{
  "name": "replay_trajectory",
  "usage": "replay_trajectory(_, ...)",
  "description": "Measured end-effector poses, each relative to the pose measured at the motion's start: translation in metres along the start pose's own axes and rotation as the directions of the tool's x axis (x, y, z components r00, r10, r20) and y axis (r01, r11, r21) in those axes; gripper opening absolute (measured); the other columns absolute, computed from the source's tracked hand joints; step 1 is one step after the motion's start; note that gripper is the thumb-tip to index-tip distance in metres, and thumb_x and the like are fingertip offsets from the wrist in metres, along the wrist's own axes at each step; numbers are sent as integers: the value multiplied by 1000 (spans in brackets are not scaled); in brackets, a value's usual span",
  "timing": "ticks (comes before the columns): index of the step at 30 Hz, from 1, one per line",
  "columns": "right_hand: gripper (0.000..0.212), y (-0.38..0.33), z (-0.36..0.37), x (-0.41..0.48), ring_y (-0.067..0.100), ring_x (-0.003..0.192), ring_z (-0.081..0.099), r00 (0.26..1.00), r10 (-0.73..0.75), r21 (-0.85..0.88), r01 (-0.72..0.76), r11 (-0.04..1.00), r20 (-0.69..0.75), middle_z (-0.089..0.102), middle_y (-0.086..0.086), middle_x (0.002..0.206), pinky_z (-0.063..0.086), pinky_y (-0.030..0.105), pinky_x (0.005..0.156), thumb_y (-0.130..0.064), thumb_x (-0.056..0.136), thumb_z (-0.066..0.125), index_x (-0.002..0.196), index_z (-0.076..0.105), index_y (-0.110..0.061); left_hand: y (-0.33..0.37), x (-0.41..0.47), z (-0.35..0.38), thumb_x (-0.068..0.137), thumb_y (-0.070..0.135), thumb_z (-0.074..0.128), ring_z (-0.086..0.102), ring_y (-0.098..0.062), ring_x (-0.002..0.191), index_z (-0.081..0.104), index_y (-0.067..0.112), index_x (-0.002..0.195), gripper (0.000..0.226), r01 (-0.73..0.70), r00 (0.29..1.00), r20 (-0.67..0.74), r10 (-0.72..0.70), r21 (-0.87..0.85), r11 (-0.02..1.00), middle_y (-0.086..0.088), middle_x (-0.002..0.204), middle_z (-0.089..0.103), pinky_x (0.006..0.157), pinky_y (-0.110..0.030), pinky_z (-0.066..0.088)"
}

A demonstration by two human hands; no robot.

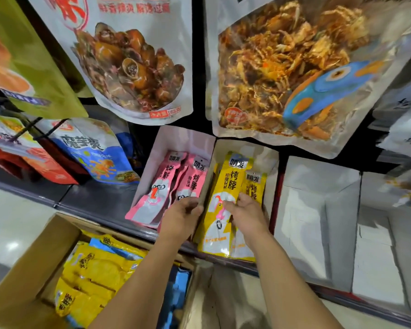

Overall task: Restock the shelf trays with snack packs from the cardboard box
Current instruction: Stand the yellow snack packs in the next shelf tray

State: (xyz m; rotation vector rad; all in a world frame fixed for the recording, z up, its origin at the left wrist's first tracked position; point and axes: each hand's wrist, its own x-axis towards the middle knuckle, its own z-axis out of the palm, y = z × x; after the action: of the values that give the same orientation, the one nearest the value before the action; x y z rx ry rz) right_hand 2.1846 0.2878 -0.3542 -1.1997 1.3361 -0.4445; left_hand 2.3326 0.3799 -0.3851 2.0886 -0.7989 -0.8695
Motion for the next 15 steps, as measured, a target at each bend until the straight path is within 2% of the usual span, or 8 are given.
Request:
replay_trajectory(1,34,-2,7,4,42,109,63,1000,-15,-27,15,1000,-6,68,24,117,52,51,91,-17,90,73,117,64,2,-2,1,0,90,29,69,68,-12,89,72,27,103,13,-3,1000,7,3,-23,1000,6,96,75,91,-35,54)
replay_trajectory(3,25,-2,20,14,44,93,67,999,-51,-129,49,990,-18,70,25,102,54,55,83,-22,85,76,98,68,-2,-4,1,-1,85,34,71,70,-15,86,71,41,88,7,-11,1000,23,13,-73,997,11,88,75,87,-41,56)
replay_trajectory(5,29,9,30,28,30,65,60,998,-48,-257,39,966,-30,68,18,79,54,47,68,-28,84,75,84,62,-2,-5,1,-1,82,39,70,71,-16,86,70,47,85,8,-28,999,32,31,-83,996,12,87,75,84,-43,58)
replay_trajectory(6,29,13,33,32,25,62,52,998,-48,-300,33,953,-43,63,15,74,48,43,61,-27,86,74,82,60,-1,-5,0,-1,84,37,69,71,-16,88,70,45,90,10,-44,998,34,46,-80,996,11,90,75,85,-43,57)
replay_trajectory(9,28,10,34,26,25,76,59,998,-31,-386,10,923,-49,68,14,88,45,31,67,-26,91,71,102,63,-1,-1,-3,-4,92,23,66,68,-12,96,72,24,112,21,-71,997,28,71,-7,997,6,104,74,91,-36,54)
replay_trajectory(12,51,8,33,22,35,99,66,999,-4,-397,-11,918,-37,69,19,107,52,39,82,-24,92,71,132,54,5,4,-6,-8,94,21,63,66,-12,103,68,17,121,27,-45,998,45,43,63,997,4,112,71,97,-30,51)
replay_trajectory(14,68,3,30,16,32,120,60,1000,21,-398,-28,917,-23,62,16,133,48,37,97,-27,92,72,146,42,2,8,-10,-11,95,20,61,65,-13,109,65,15,126,31,-36,997,71,32,63,997,3,117,70,101,-29,49)
replay_trajectory(15,71,1,27,11,30,122,59,999,28,-411,-33,911,-18,62,14,134,47,36,99,-29,92,72,149,40,-2,10,-13,-13,96,19,60,64,-14,112,63,14,129,34,-28,996,85,23,59,998,2,119,69,102,-27,47)
